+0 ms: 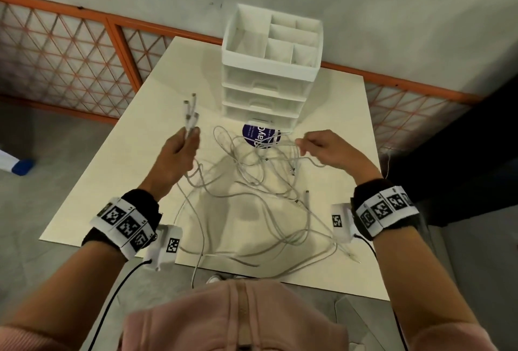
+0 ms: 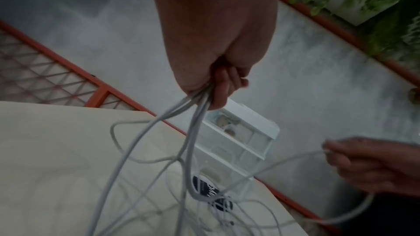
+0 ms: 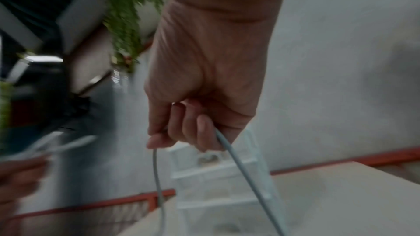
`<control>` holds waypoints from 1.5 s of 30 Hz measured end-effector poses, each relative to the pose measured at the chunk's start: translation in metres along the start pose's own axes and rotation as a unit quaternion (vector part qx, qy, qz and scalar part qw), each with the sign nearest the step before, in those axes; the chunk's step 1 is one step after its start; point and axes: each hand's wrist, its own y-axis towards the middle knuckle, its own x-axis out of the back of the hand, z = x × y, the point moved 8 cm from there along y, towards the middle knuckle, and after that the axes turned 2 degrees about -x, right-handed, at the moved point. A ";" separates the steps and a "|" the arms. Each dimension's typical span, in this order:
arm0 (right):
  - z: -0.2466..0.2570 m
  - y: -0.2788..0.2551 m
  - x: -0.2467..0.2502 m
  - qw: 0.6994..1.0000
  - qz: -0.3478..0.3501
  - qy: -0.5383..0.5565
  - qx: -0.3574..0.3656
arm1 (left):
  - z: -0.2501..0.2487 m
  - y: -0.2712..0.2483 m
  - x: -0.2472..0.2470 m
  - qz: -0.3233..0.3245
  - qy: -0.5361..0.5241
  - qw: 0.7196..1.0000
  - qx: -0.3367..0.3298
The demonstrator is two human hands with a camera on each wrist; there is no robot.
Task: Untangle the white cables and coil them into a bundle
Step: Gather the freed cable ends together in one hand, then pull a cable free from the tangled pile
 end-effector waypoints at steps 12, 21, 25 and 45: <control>0.058 0.001 -0.029 0.994 0.090 -0.008 0.056 | -0.018 -0.019 -0.042 0.182 0.031 0.983 -0.028; -0.046 0.029 0.017 0.979 -0.140 -0.142 -0.053 | -0.018 -0.016 -0.004 0.096 0.072 0.991 -0.056; -0.010 0.031 0.049 0.965 -0.261 -0.005 -0.002 | -0.004 -0.019 -0.011 0.112 0.164 0.979 -0.047; 0.014 0.026 0.121 0.935 -0.353 0.021 -0.022 | 0.027 -0.010 0.018 0.026 0.273 0.961 0.025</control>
